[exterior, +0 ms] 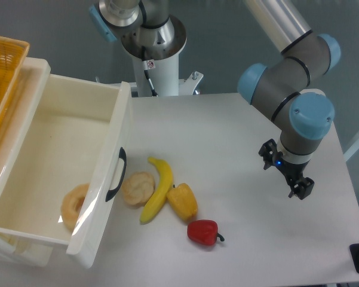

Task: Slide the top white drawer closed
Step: 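Move the open gripper toward the open white drawer's front panel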

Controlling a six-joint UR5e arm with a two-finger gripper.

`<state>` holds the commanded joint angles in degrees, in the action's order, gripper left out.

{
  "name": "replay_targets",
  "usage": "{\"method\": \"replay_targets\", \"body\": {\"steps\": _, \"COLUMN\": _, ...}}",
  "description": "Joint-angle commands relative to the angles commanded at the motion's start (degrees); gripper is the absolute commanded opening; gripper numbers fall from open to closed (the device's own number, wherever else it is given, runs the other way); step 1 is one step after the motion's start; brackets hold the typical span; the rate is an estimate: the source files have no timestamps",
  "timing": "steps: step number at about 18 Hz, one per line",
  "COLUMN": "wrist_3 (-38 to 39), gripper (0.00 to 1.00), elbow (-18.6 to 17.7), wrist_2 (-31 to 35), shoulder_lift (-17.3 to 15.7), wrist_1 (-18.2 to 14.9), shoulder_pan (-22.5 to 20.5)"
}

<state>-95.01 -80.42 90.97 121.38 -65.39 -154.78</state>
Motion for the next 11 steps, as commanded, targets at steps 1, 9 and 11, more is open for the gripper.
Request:
{"method": "replay_targets", "body": {"steps": 1, "wrist_3": 0.1, "gripper": 1.0, "elbow": -0.1, "wrist_2": 0.1, "shoulder_lift": 0.0, "wrist_1": 0.1, "shoulder_pan": 0.3}}
{"method": "replay_targets", "body": {"steps": 9, "wrist_3": 6.2, "gripper": 1.0, "elbow": -3.4, "wrist_2": -0.7, "shoulder_lift": -0.7, "wrist_1": 3.1, "shoulder_pan": 1.2}}
{"method": "replay_targets", "body": {"steps": 11, "wrist_3": 6.6, "gripper": 1.0, "elbow": -6.9, "wrist_2": -0.6, "shoulder_lift": -2.1, "wrist_1": 5.3, "shoulder_pan": 1.3}}
